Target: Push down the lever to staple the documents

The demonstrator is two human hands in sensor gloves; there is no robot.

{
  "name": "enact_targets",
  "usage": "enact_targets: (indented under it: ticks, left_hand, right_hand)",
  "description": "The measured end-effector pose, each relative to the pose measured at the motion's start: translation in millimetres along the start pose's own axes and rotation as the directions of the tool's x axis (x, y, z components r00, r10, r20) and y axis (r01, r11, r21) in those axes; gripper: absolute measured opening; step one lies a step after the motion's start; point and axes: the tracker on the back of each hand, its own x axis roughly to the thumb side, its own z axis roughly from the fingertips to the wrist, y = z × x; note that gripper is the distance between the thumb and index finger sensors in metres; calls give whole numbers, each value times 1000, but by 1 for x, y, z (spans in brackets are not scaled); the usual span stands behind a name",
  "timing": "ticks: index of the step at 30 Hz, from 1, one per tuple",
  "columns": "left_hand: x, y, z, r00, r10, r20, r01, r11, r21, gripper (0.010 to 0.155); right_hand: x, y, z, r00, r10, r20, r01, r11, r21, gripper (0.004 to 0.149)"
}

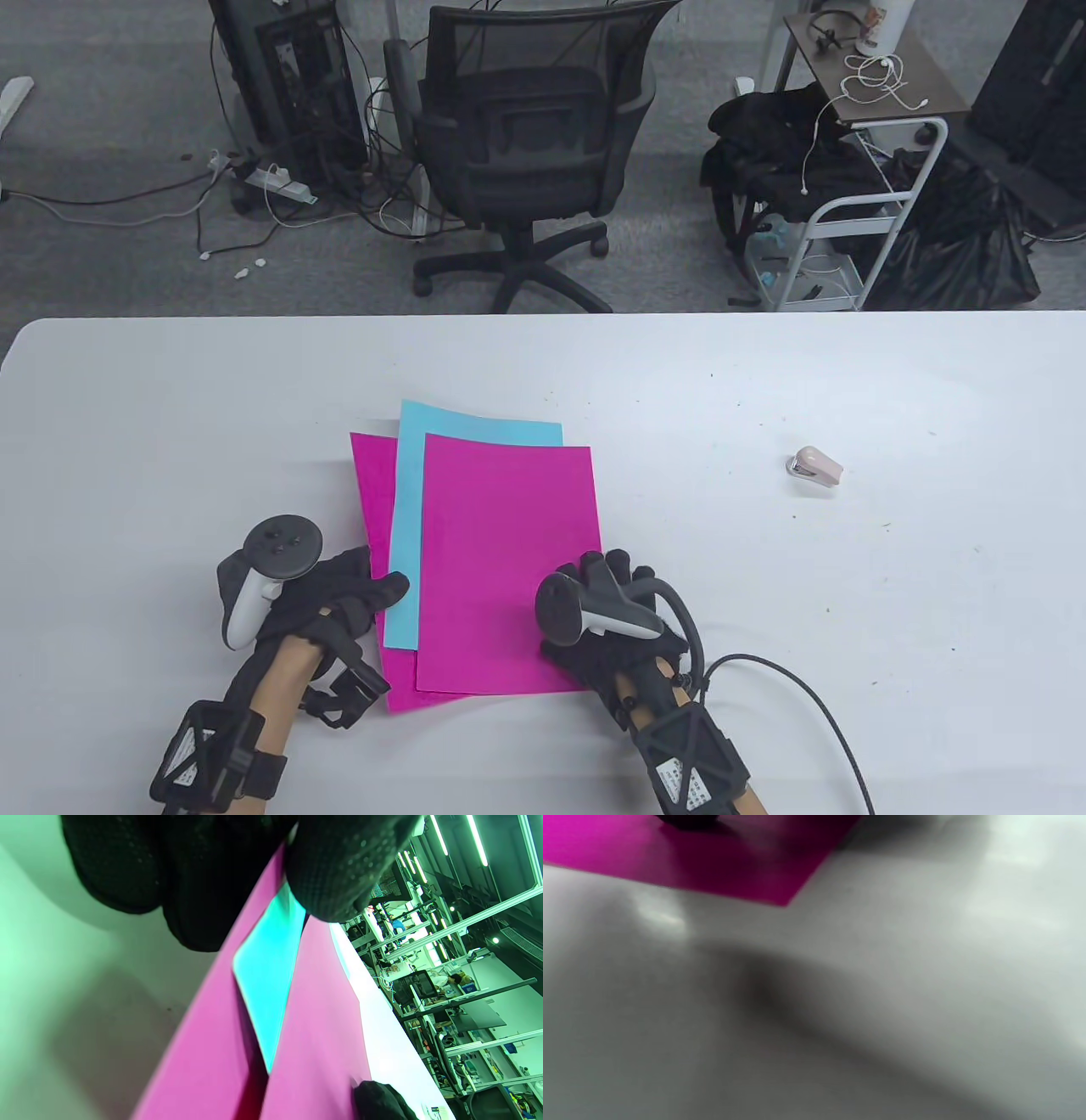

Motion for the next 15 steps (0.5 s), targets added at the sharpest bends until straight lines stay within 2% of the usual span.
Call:
enact_targets:
  ticks: [15]
  left_hand:
    - [2, -6, -1, 999, -28, -22, 29, 1000, 12, 62]
  right_hand:
    - [10, 1, -2, 999, 11, 36, -10, 999, -31, 86]
